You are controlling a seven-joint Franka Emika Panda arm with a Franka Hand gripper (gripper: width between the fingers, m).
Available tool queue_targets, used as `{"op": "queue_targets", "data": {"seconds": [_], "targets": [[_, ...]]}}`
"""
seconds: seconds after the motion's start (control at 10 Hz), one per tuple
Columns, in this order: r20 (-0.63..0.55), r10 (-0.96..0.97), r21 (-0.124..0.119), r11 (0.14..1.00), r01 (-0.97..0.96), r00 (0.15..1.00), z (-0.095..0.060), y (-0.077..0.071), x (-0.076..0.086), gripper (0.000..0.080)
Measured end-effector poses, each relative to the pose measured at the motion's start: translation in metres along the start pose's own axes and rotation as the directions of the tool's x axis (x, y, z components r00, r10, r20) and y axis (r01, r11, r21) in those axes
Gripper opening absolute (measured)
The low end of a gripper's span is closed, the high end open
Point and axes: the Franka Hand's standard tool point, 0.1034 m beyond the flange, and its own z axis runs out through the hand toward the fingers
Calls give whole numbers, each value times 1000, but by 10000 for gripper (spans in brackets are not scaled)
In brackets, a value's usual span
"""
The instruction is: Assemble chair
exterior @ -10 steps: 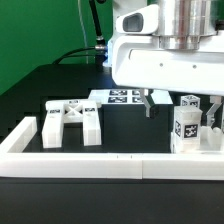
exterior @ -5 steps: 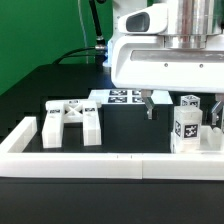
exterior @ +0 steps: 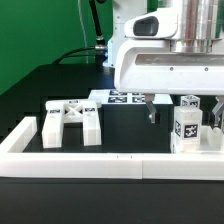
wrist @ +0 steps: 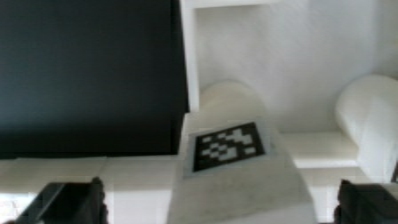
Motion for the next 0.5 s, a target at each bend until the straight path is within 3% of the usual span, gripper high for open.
{"op": "queue_targets", "data": {"seconds": [0.4,0.5], "targets": [[-1,-73,-1,997,73,997,0,1,0,634],[-1,-73,-1,997,73,997,0,1,0,456]]}}
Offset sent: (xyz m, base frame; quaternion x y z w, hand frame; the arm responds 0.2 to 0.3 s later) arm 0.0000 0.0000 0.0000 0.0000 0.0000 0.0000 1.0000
